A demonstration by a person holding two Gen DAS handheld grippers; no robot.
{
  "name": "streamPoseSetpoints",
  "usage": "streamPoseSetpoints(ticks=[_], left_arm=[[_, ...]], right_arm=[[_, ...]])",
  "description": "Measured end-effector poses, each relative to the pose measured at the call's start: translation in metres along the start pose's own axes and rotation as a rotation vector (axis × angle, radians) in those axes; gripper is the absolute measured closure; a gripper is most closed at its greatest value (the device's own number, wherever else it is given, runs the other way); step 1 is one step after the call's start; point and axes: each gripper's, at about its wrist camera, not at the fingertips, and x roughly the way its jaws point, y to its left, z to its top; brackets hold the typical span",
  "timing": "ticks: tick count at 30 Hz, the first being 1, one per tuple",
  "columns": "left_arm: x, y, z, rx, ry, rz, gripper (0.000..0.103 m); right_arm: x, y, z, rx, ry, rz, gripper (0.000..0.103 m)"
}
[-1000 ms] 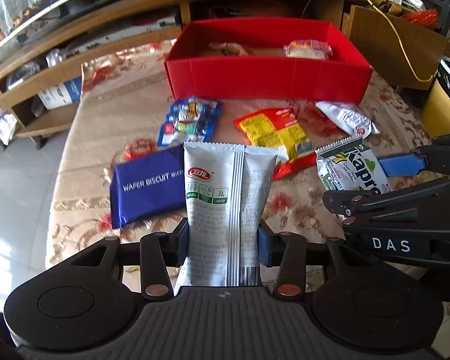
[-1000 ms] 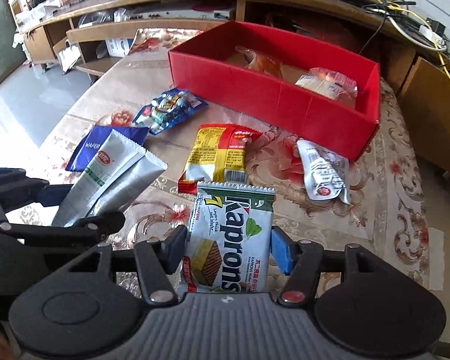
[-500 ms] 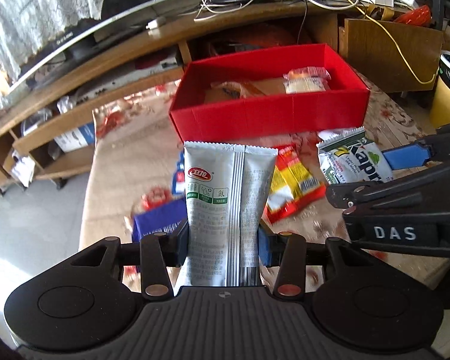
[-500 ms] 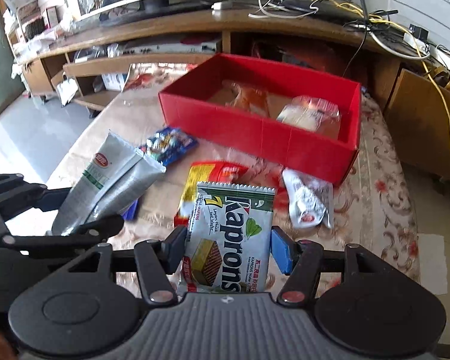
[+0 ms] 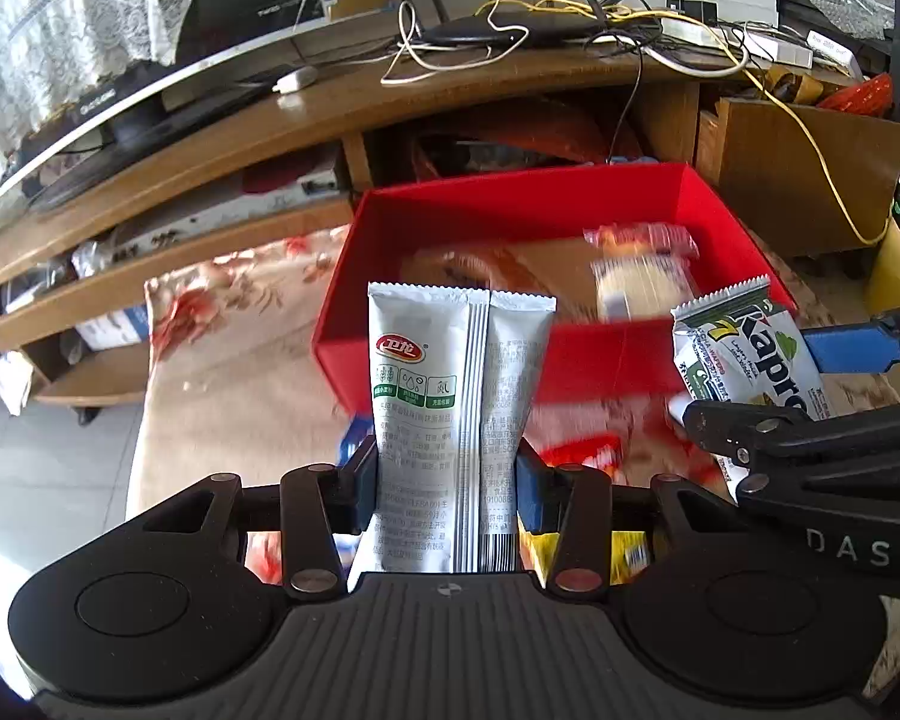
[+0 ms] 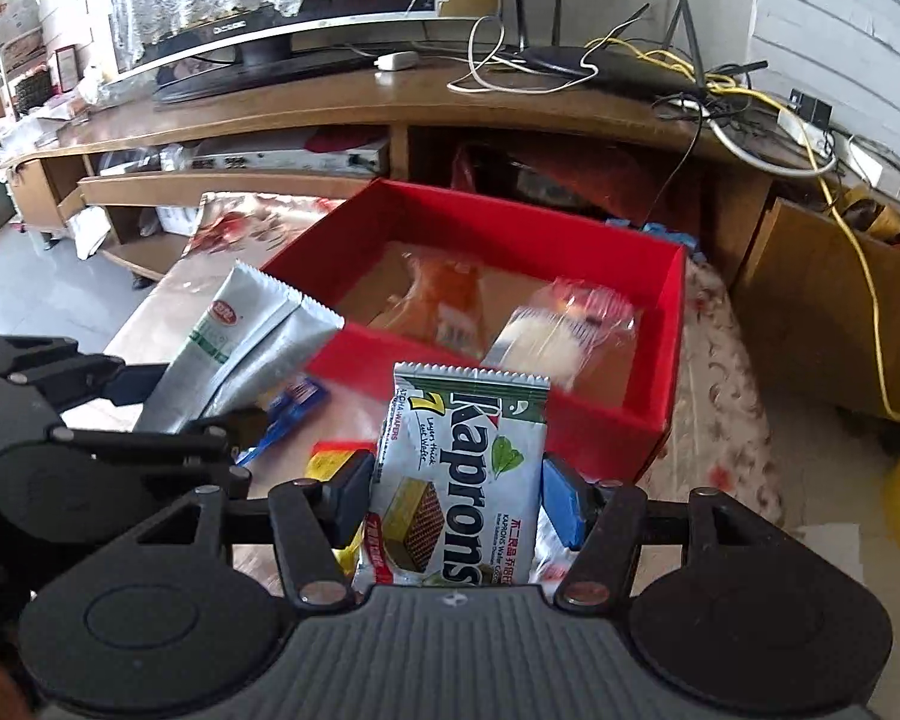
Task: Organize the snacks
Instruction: 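Carry the white sachet and Kaprons wafer over the red box with both grippers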
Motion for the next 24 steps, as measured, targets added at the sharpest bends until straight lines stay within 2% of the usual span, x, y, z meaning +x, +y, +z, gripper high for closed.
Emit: streamPoseSetpoints(ticks=[13,24], left_arm=[[0.034,-0.008,0.059,0.025,-0.042,0.017,0.053],[0.052,-0.015,0.084,0.066,-0.075,0.054,0.054]], right_arm=[[0.032,-0.032,0.052,0.022,-0.050,-0.073,0.046],[0.052,-0.047,0.077,0.020,-0.077,-0.111,0.046]])
